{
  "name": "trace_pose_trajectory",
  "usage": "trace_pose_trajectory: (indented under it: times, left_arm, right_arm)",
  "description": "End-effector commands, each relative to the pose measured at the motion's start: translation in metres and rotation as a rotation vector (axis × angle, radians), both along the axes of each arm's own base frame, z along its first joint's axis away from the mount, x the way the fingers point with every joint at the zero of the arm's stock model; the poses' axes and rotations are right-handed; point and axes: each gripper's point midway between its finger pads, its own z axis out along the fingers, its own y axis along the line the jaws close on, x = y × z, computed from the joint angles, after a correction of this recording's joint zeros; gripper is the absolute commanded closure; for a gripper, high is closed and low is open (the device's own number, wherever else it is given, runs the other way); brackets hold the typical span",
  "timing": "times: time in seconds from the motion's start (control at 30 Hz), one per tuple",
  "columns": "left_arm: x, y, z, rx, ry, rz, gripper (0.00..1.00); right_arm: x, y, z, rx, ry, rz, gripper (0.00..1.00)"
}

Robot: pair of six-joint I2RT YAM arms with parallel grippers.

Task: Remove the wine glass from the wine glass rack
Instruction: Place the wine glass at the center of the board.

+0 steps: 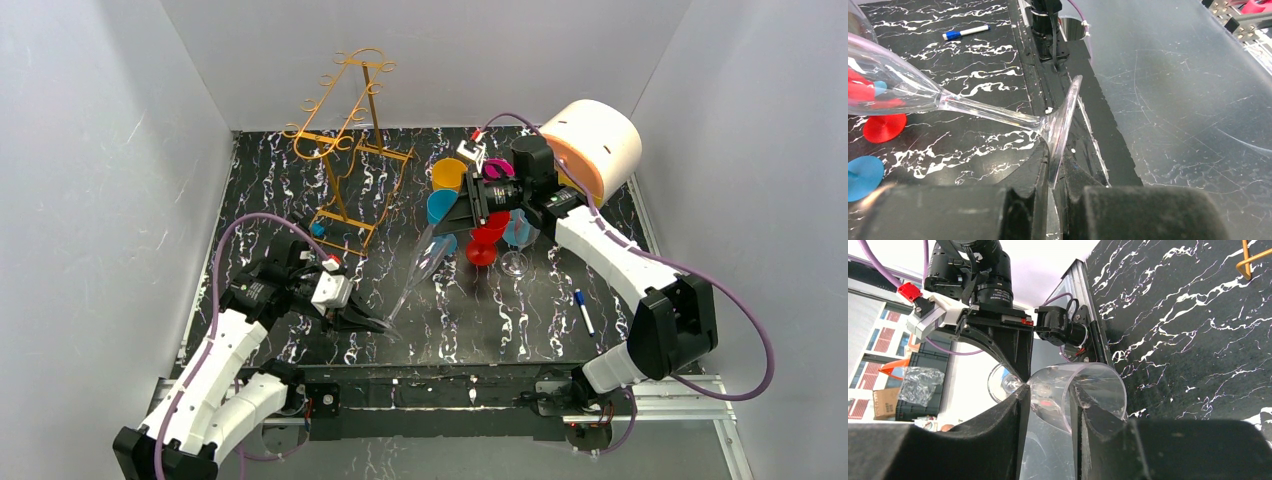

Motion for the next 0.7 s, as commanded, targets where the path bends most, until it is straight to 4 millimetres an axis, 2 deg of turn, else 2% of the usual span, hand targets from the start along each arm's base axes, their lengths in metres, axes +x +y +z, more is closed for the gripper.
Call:
trace_pose_trajectory:
  times: [0.0,0.13,0.23,0.43,0.47,0.57,0.67]
  left_arm:
    - [0.020,0.004,-0.004,0.074,-0.088,0.075,1.00]
    - [0.026,0.004,-0.007,0.093,-0.096,0.089,1.00]
    - [0.032,0.006,-0.014,0.125,-0.096,0.110,1.00]
    - [0.035,0.008,-0.013,0.139,-0.125,0.132,1.00]
    - [0.035,0.009,-0.013,0.141,-0.134,0.138,1.00]
    - [0.034,0.008,-0.001,0.116,-0.160,0.139,1.00]
    - [0.025,0.002,0.018,0.031,-0.182,0.085,1.00]
  right_arm:
    - [-0.036,0.004,0.025,0.061,-0.008,0.156,0.56]
    - [-0.049,0.012,0.026,0.073,-0.023,0.224,0.49]
    - [-0.048,0.016,0.023,0.053,-0.021,0.233,0.49]
    - [-0.052,0.013,0.018,0.045,-0.005,0.254,0.61]
    - [-0.053,0.012,0.017,0.036,-0.003,0.252,0.60]
    - [-0.044,0.011,0.012,-0.013,-0.025,0.190,0.45]
    - [-0.028,0.014,0.007,-0.042,-0.062,0.101,0.43]
